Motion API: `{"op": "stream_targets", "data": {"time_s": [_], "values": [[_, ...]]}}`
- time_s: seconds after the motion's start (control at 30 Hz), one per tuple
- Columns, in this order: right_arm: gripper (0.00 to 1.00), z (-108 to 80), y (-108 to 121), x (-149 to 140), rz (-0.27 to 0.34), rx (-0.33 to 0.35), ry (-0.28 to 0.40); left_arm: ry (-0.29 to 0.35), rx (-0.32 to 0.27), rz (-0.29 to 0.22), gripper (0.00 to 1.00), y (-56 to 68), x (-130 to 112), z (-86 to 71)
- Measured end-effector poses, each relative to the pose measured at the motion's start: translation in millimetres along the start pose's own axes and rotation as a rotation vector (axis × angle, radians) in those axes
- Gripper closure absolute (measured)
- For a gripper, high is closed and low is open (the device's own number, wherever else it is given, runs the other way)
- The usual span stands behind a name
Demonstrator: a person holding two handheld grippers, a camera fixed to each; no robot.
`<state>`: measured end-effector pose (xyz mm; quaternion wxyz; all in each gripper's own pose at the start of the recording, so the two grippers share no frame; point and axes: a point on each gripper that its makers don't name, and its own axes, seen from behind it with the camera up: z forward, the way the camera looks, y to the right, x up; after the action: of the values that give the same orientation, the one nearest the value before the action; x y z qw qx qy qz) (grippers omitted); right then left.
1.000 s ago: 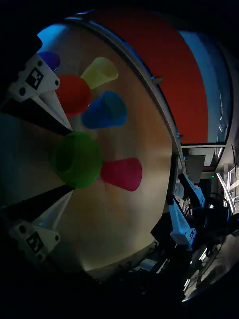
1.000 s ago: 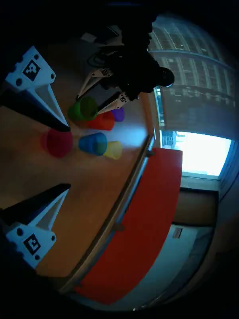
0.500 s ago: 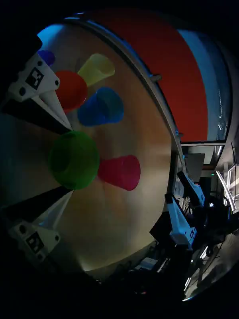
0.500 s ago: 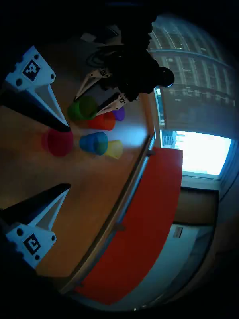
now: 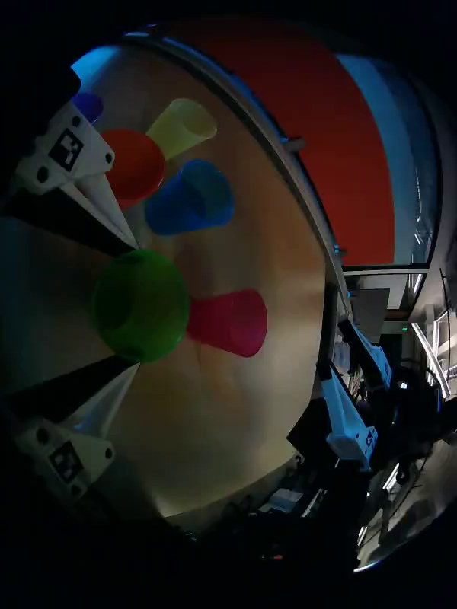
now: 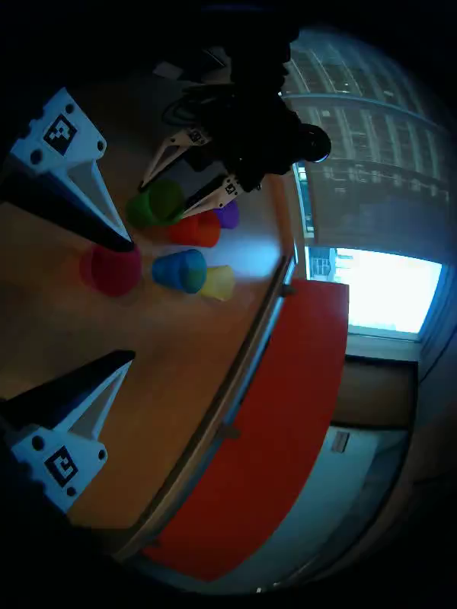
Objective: Pour water
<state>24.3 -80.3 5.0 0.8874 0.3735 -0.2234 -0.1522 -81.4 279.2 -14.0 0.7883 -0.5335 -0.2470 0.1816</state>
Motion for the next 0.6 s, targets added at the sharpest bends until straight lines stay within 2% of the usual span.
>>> {"op": "stream_targets", "data": {"time_s": [0.2, 0.6], "values": [[0.0, -0.1, 0, 1, 0.0, -0.001, 0.001, 0.009, -0.002, 0.015, 0.15, 1.5, 1, -1.4], [0.0, -0.4, -1, 5, -0.003, 0.003, 0.005, 0.059, 0.027, -0.009, 0.15, -4.6, 14, -15.7]]}}
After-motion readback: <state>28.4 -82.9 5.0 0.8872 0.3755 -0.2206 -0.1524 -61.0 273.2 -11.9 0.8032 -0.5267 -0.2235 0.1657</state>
